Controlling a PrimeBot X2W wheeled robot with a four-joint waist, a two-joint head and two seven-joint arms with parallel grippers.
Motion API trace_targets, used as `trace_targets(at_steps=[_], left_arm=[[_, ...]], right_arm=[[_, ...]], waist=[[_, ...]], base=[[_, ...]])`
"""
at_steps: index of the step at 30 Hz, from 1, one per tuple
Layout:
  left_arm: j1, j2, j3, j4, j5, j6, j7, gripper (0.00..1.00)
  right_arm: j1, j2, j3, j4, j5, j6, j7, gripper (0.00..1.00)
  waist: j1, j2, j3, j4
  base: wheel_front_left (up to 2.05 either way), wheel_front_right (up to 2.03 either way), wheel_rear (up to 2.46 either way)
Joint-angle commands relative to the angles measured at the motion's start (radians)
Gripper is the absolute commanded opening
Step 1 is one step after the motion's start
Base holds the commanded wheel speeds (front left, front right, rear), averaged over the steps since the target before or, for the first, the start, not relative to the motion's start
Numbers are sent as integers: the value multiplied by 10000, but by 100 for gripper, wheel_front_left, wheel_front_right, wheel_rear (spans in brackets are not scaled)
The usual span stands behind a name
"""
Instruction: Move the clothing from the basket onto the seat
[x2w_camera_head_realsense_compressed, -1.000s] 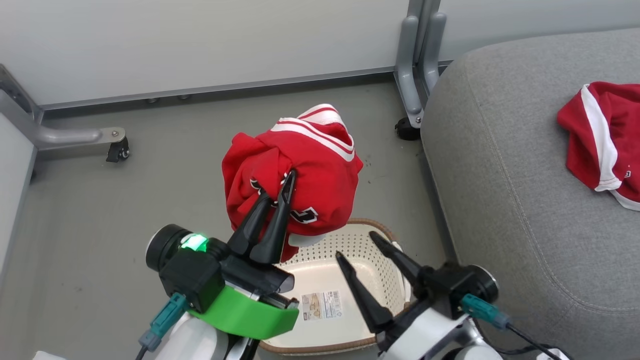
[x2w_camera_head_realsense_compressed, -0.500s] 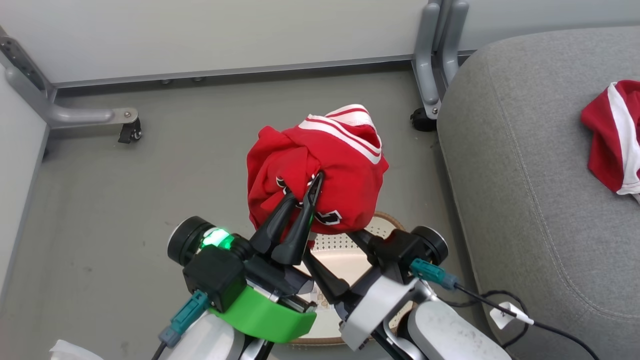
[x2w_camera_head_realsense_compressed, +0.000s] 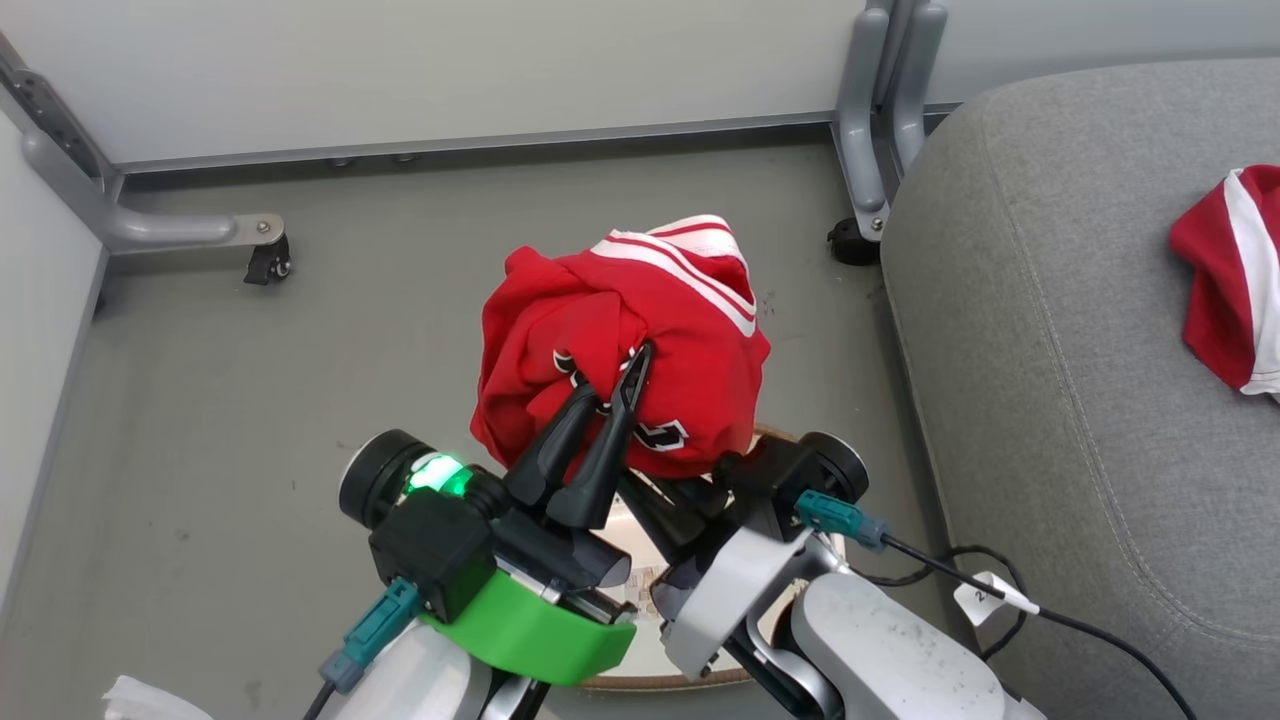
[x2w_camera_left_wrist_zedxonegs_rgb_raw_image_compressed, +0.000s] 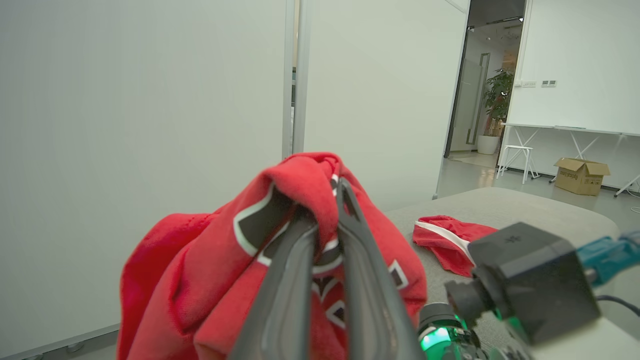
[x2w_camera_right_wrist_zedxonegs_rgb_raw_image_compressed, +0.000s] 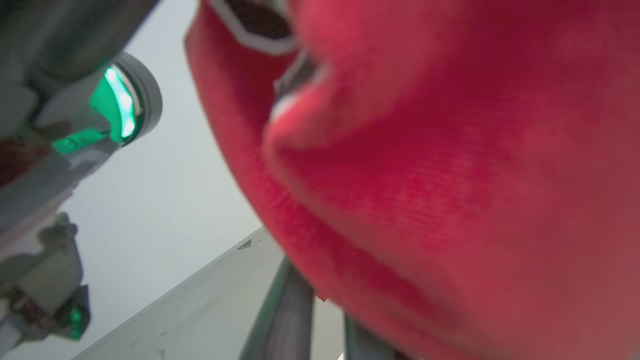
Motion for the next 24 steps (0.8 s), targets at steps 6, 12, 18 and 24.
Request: trace_targets(at_steps=[6, 12, 18, 24], left_arm=[[-26, 3, 89, 43, 40, -13, -34, 0], [68, 12, 203, 248, 93, 231, -32, 62], [116, 182, 249, 363, 253, 440, -9, 100], [353, 527, 160, 352, 373, 449, 179, 100]], right_arm=[[-236, -16, 115, 218, 198, -7, -183, 0], [-282, -15, 124, 360, 174, -7, -260, 0], [-375, -17, -78, 479, -50, -7, -332, 0], [-453, -10, -520, 669, -292, -7, -357, 0]], waist=[[0, 0, -26, -6], [0, 0, -75, 5], [0, 0, -125, 21], [0, 0, -181, 56]], base=[[0, 0, 0], [0, 0, 0], [0, 0, 0], [0, 0, 0]])
